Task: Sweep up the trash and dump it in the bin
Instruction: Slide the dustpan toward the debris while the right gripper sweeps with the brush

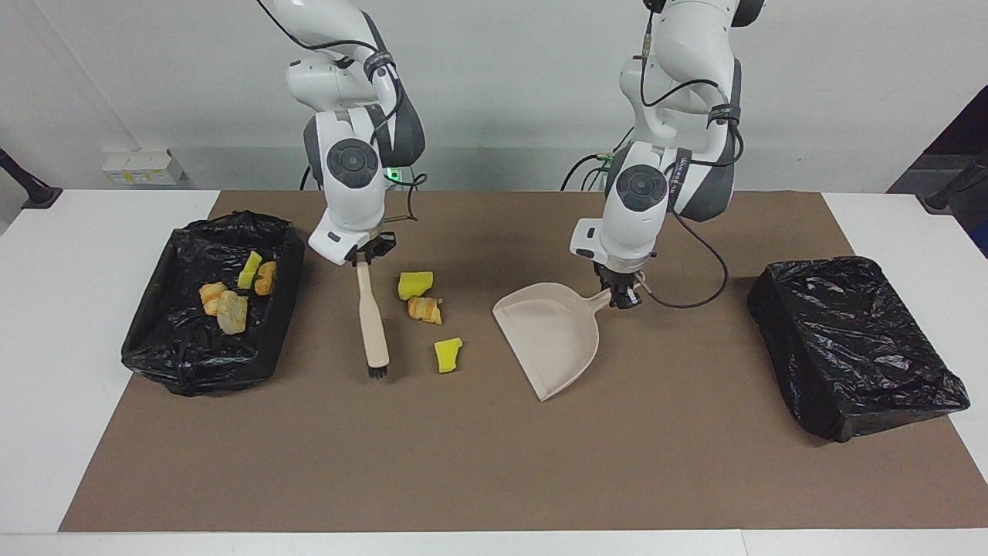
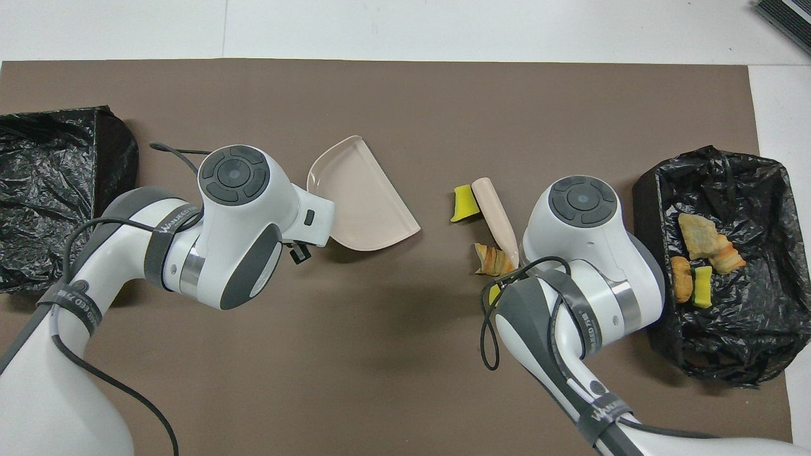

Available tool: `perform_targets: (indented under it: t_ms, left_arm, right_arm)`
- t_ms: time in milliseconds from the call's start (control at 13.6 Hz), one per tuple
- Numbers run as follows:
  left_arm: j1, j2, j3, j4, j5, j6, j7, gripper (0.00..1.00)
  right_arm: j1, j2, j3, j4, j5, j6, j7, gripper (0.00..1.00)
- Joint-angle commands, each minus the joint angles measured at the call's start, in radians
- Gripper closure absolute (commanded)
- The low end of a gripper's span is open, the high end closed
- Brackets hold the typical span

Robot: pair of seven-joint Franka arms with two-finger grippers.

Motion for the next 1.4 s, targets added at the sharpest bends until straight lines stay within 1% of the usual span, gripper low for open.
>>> perform_targets:
  t_ms: [0, 74, 147, 294, 368, 515, 662, 882, 956, 1029, 1103, 1250, 1323]
  left_arm:
    - [-0.021, -0.028, -0.001, -0.025, 0.008, -0.028, 0.086, 1.0]
    - [-0.031, -0.031, -0.001, -0.03, 0.017, -0.026, 0.1, 1.0]
    - [-0.046, -0.039, -0.001, -0.043, 0.03, -0.015, 0.1, 1.0]
    - [-0.071, -0.039, -0.001, -0.053, 0.072, -0.008, 0.099, 1.0]
    - [-0.076, -0.042, -0.001, -0.068, 0.077, 0.003, 0.099, 1.0]
    - [-0.076, -0.042, -0.001, -0.07, 0.077, 0.008, 0.097, 1.0]
    - [-0.073, -0.045, -0.001, -0.086, 0.077, 0.02, 0.099, 1.0]
    - [-0.068, -0.062, -0.003, -0.129, 0.076, 0.083, 0.099, 1.0]
    - [-0.067, -0.06, -0.003, -0.136, 0.077, 0.1, 0.099, 1.0]
    - [-0.064, -0.059, -0.003, -0.137, 0.076, 0.112, 0.099, 1.0]
    - [-0.068, -0.057, -0.003, -0.136, 0.076, 0.115, 0.099, 1.0]
    - [-0.067, -0.057, -0.003, -0.131, 0.076, 0.108, 0.102, 1.0]
    - [-0.068, -0.056, -0.001, -0.125, 0.076, 0.098, 0.103, 1.0]
  right_arm:
    - [0.057, 0.041, 0.012, -0.01, 0.0, 0.026, 0.037, 1.0]
    - [0.065, 0.058, 0.014, -0.012, 0.03, 0.032, 0.083, 1.0]
    - [0.096, 0.072, 0.012, -0.012, 0.101, 0.053, 0.094, 1.0]
    - [0.113, 0.084, 0.014, -0.009, 0.208, 0.087, 0.102, 1.0]
    - [0.132, 0.084, 0.012, -0.007, 0.282, 0.099, 0.106, 1.0]
    - [0.194, 0.083, 0.012, -0.007, 0.382, 0.154, 0.129, 1.0]
    - [0.234, 0.084, 0.012, 0.0, 0.544, 0.194, 0.134, 1.0]
    - [0.251, 0.084, 0.012, 0.011, 0.713, 0.228, 0.138, 1.0]
    - [0.268, 0.08, 0.011, 0.037, 0.729, 0.219, 0.143, 1.0]
    - [0.262, 0.061, 0.008, 0.051, 0.715, 0.193, 0.161, 1.0]
    - [0.249, 0.028, 0.0, 0.054, 0.697, 0.135, 0.164, 1.0]
    - [0.185, -0.052, -0.009, 0.051, 0.611, 0.028, 0.181, 1.0]
    - [0.171, -0.092, -0.011, 0.043, 0.533, -0.026, 0.21, 1.0]
